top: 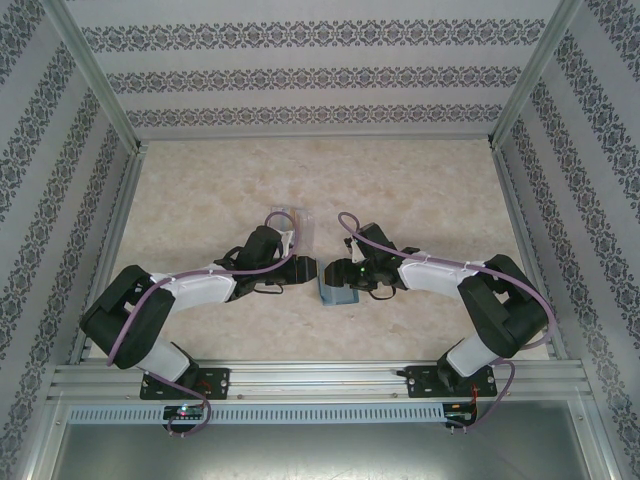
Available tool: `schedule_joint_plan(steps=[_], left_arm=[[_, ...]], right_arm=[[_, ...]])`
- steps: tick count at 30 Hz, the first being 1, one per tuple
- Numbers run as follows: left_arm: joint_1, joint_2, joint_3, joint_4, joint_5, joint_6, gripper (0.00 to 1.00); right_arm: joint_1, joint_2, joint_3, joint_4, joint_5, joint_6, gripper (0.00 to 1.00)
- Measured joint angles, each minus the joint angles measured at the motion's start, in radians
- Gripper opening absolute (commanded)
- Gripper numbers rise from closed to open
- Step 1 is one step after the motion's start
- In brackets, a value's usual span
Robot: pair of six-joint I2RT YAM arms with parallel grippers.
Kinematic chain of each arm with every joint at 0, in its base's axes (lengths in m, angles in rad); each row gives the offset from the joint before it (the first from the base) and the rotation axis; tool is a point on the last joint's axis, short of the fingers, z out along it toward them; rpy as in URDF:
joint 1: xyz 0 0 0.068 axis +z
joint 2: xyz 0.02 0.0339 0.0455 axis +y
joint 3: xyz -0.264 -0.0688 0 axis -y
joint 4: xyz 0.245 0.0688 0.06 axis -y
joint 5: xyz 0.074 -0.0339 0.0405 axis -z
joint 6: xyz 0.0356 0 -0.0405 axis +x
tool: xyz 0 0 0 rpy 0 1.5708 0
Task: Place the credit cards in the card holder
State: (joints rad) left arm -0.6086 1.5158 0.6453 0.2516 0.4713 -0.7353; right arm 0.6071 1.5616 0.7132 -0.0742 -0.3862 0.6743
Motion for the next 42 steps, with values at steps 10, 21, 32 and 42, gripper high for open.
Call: schedule_joint_plan(steps=[10,21,32,42], left_arm=[[0.000,0.024,-0.008,0.029,0.005,0.001,0.56],[0.000,0.036,-0.008,0.032,0.025,0.005,0.75],[0.000,0.001,-0.008,0.018,0.023,0.005,0.59],[0.000,0.036,-0.008,0.018,0.026,0.009,0.57]], right_arm=[[0.006,0.000,0.000,0.000,0.003,0.000,0.63],[0.011,0.008,0.008,-0.004,0.008,0.000,0.63],[0.017,0.018,0.014,-0.003,0.011,0.000,0.63],[0.019,0.024,0.023,-0.006,0.011,0.000,0.63]])
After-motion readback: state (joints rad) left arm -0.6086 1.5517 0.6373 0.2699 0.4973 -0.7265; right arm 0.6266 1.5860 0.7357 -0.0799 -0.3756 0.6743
